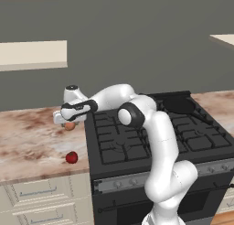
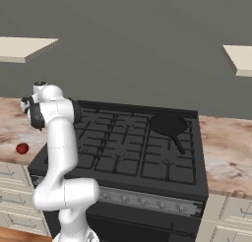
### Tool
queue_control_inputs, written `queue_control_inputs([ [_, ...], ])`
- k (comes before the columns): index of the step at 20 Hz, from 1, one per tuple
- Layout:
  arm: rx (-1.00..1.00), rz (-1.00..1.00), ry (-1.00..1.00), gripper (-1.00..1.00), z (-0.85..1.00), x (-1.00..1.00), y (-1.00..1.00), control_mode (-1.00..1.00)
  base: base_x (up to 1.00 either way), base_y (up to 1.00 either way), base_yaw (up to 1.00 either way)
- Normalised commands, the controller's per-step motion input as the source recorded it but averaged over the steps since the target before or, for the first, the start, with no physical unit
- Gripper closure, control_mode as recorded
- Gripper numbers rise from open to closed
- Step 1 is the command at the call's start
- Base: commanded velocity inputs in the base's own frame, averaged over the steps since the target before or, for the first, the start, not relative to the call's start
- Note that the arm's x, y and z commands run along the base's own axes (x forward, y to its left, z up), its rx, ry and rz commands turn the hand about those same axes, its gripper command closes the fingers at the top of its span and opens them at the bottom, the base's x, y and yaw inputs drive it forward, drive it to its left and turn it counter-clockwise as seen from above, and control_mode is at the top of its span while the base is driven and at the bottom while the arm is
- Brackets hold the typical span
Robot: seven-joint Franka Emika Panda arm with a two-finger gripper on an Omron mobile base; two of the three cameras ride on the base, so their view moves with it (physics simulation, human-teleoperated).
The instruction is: Place the pan on the rear right burner on the stove. Then place the tomato and the onion in the pan and turn on the rear right burner.
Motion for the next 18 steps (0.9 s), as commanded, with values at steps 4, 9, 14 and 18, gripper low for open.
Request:
queue_control_inputs([
  [4,0.00,0.00,0.00,1.00,0.00,0.00,0.00,-1.00,0.00,0.00,0.00],
  [9,0.00,0.00,0.00,1.00,0.00,-0.01,-0.04,-1.00,0.00,0.00,0.00],
  [14,0.00,0.00,-0.04,1.00,0.23,0.01,-0.51,-1.00,0.00,0.00,0.00],
  [18,0.00,0.00,-0.07,1.00,0.59,0.08,-0.53,-1.00,0.00,0.00,0.00],
])
